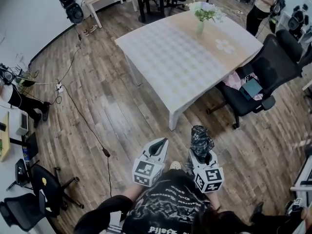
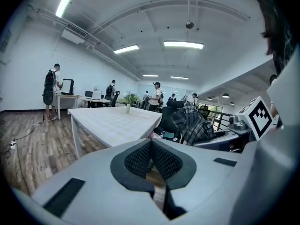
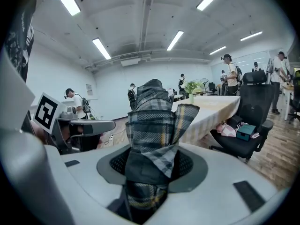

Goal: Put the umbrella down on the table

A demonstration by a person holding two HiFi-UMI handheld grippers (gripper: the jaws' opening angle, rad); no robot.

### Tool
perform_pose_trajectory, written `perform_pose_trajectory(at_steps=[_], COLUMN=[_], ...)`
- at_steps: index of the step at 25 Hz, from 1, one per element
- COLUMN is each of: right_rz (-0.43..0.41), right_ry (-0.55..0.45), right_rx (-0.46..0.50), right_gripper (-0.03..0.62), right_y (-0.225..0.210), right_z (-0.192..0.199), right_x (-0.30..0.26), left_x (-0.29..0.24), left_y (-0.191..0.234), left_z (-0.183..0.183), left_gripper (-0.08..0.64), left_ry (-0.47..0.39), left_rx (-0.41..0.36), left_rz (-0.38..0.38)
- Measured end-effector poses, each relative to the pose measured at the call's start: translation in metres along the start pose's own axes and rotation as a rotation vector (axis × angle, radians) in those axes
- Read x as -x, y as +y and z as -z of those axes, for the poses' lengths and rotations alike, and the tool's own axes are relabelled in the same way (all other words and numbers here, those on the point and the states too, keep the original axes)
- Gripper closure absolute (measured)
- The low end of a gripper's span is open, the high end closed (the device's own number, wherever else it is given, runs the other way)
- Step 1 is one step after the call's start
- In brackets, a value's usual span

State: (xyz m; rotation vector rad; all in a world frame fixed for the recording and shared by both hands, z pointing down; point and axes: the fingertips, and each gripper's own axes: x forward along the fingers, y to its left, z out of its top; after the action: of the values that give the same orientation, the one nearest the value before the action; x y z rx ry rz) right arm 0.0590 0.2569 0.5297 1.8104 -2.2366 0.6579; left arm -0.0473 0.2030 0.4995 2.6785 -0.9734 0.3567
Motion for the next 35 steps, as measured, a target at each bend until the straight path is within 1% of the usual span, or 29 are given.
perform_pose_trajectory(at_steps=[4, 8, 11, 15, 21, 26, 29, 35], right_rz=[-0.013, -0.006, -0.018, -0.039, -0.048, -0.023, -0.005, 0.019], right_ry=[0.008, 0.01, 0.022, 0.037, 0.051, 0.055, 0.058, 0.054], right_rx=[0.016, 0.023, 0.004, 0.011, 0.004, 0.002, -0.001, 0.0], right_gripper=[0.397, 0.397, 0.397, 0.397, 0.396, 0.396, 0.396, 0.396], right_y=[-0.036, -0.064, -0.071, -0.071, -0.072, -0.091, -0.096, -0.092], right_z=[-0.011, -0.02, -0.021, -0.024, -0.035, -0.06, -0.077, -0.116], right_x=[-0.011, -0.022, -0.026, -0.041, -0.08, -0.122, -0.153, -0.215], left_x=[-0.037, -0.06, -0.066, -0.075, -0.104, -0.144, -0.163, -0.199], left_y=[-0.005, -0.009, -0.009, 0.004, 0.037, 0.07, 0.099, 0.164], left_z=[-0.01, -0.016, -0.017, -0.022, -0.024, -0.044, -0.056, -0.086], left_gripper=[0.54, 0.54, 0.54, 0.54, 0.54, 0.54, 0.54, 0.54], left_ry=[-0.01, -0.017, -0.008, -0.01, 0.006, -0.002, 0.002, 0.004], left_rx=[0.011, 0.018, 0.032, 0.036, 0.053, 0.05, 0.048, 0.041], left_rz=[-0.018, -0.027, -0.035, -0.052, -0.049, -0.018, -0.008, 0.019])
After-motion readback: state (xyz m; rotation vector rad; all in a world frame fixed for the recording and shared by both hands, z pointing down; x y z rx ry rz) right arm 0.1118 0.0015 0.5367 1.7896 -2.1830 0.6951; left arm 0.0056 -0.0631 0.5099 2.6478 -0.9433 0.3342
